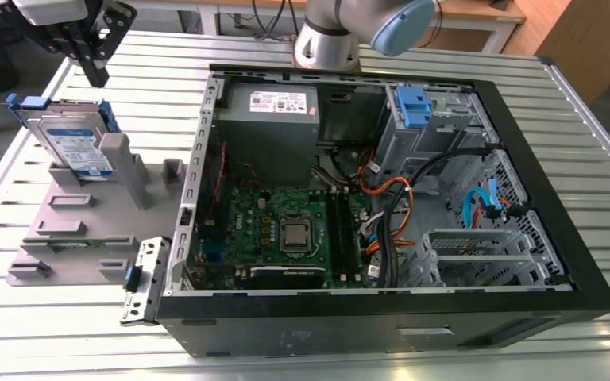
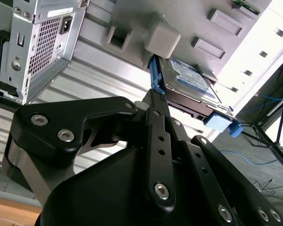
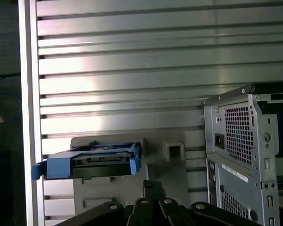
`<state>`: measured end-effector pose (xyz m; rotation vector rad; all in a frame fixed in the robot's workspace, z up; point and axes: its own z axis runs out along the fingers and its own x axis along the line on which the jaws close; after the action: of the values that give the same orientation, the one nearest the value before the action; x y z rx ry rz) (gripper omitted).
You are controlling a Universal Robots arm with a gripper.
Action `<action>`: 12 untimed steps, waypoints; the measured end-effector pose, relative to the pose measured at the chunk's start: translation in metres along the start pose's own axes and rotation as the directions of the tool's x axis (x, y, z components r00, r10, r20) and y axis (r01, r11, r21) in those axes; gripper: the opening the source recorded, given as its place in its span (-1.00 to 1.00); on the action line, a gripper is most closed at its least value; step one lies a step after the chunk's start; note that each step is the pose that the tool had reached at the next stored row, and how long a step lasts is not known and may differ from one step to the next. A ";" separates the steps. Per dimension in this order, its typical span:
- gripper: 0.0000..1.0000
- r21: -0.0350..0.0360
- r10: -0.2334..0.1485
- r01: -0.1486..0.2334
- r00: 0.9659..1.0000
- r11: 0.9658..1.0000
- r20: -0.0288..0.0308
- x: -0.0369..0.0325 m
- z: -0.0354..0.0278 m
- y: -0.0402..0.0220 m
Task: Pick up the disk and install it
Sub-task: 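Reach for the disk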
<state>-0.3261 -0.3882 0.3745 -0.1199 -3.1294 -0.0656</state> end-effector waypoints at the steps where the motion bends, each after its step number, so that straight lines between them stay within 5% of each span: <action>1: -0.79 0.000 0.000 0.000 1.000 1.000 0.000 0.0017 0.0005 -0.0001; 12: -0.79 0.000 0.000 0.000 1.000 1.000 0.000 0.0246 0.0100 -0.0020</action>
<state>-0.3509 -0.3879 0.3647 -0.1198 -3.1295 -0.0657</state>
